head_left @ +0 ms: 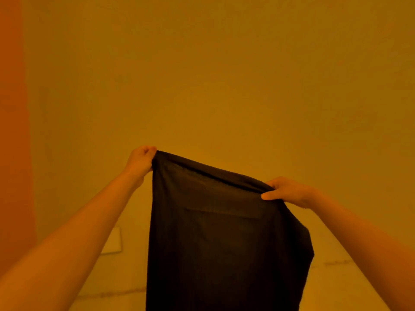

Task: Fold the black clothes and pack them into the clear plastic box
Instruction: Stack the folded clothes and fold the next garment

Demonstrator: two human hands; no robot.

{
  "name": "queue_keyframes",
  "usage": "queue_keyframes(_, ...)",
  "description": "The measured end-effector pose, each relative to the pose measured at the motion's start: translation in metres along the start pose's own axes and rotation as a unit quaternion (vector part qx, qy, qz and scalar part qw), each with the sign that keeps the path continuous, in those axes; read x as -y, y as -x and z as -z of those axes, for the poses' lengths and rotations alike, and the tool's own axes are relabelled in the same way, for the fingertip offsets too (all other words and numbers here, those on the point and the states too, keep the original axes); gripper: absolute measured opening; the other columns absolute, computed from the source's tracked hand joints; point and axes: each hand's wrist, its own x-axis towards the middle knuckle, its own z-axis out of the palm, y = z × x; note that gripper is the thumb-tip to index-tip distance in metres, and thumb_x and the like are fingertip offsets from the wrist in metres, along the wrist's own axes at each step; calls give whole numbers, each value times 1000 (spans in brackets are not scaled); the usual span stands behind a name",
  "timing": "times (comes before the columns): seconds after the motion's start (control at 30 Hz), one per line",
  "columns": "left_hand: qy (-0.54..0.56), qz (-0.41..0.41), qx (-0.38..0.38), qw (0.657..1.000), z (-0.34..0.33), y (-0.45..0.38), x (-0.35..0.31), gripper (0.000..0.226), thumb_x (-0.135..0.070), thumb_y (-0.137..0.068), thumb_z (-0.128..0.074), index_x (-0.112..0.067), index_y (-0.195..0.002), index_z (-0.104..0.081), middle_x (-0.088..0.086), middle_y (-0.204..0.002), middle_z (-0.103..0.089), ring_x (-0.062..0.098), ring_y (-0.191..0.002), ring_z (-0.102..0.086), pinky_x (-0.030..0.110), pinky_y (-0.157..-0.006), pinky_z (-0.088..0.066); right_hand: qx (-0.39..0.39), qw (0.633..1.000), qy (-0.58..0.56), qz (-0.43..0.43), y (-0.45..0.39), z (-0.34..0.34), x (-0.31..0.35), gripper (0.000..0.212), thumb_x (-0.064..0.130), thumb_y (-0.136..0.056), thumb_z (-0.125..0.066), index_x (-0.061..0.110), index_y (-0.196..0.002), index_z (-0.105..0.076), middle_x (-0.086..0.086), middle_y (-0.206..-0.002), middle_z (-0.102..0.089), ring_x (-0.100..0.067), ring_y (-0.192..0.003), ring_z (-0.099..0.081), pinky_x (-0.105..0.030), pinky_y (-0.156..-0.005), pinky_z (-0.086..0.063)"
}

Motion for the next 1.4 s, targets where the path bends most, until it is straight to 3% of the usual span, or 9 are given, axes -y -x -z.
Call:
queue_keyframes(0.17, -38, -4, -40, 998, 31, -6, 19, 21, -16, -97, -46, -18, -77, -54, 2, -79, -52, 12, -70, -48, 26, -62, -39, -41, 999, 2, -15, -3, 26, 0, 42, 39, -61, -82, 10, -89, -69, -6, -84, -70, -15, -75, -66, -25, -65, -51)
queue_keyframes(0.27, -66, -19, 14, 998, 41, -4, 26, 11, -9, -95, -48, -11, -91, -59, 3, -82, -56, 13, -74, -52, 21, -63, -45, -57, 998, -4, -22, -5, 37, 4, 11, 14, -86, -62, 5, -91, -66, -10, -87, -66, -19, -78, -62, -28, -69, -47)
queue_keyframes(0.43, -226, -41, 110, 967, 56, 3, 25, 19, 1, -91, -51, -11, -101, -63, 3, -82, -60, 12, -75, -55, 16, -63, -46, -82, 994, 48, -56, -4, 50, 8, 9, 7, -88, -59, 6, -85, -68, -7, -83, -65, -20, -80, -60, -27, -69, -49)
queue_keyframes(0.6, -267, -39, 66, 961, 62, 2, 30, 11, -3, -90, -56, -4, -91, -66, 12, -79, -62, 23, -73, -57, 20, -61, -47, -198, 972, 125, -16, -12, 54, 12, 15, 10, -81, -69, 10, -67, -65, -6, -64, -56, -15, -62, -50, -25, -54, -40)
queue_keyframes(0.73, -394, -53, 71, 915, 63, 0, 36, 13, -7, -88, -60, -1, -94, -70, 13, -80, -63, 18, -67, -54, 30, -64, -42, -139, 963, 228, -25, -16, 56, 18, 9, 8, -85, -64, 8, -77, -69, -7, -70, -60, -19, -65, -54, -25, -58, -44)
queue_keyframes(0.87, -406, -65, 42, 911, 64, -1, 31, 14, -9, -88, -59, -1, -93, -70, 11, -80, -61, 21, -72, -54, 28, -66, -36, -158, 947, 280, 1, -17, 64, 32, 7, 7, -85, -63, 9, -83, -69, -10, -78, -63, -17, -65, -56, -28, -64, -46)
queue_keyframes(1.03, -254, -41, -38, 966, 69, -1, 30, 14, -9, -88, -60, 0, -97, -67, 15, -86, -61, 23, -70, -54, 38, -73, -47, -182, 929, 319, 37, -16, 62, 40, 15, 1, -88, -56, 4, -95, -70, -10, -85, -62, -18, -73, -53, -29, -69, -38)
queue_keyframes(1.27, -235, -9, 14, 972, 70, 8, 43, 6, -6, -88, -60, -6, -90, -66, 11, -86, -60, 12, -67, -52, 23, -59, -42, -158, 953, 257, -23, -9, 64, 25, 10, 8, -81, -68, 13, -73, -67, -8, -67, -65, -14, -56, -59, -23, -58, -47)
queue_keyframes(1.4, -294, 74, 147, 942, 72, 5, 51, 9, -8, -86, -64, -12, -77, -65, 5, -76, -63, 13, -70, -57, 23, -62, -45, -109, 961, 242, -82, -12, 67, 10, 8, 7, -80, -70, 11, -74, -67, -5, -66, -66, -8, -51, -62, -19, -53, -50)
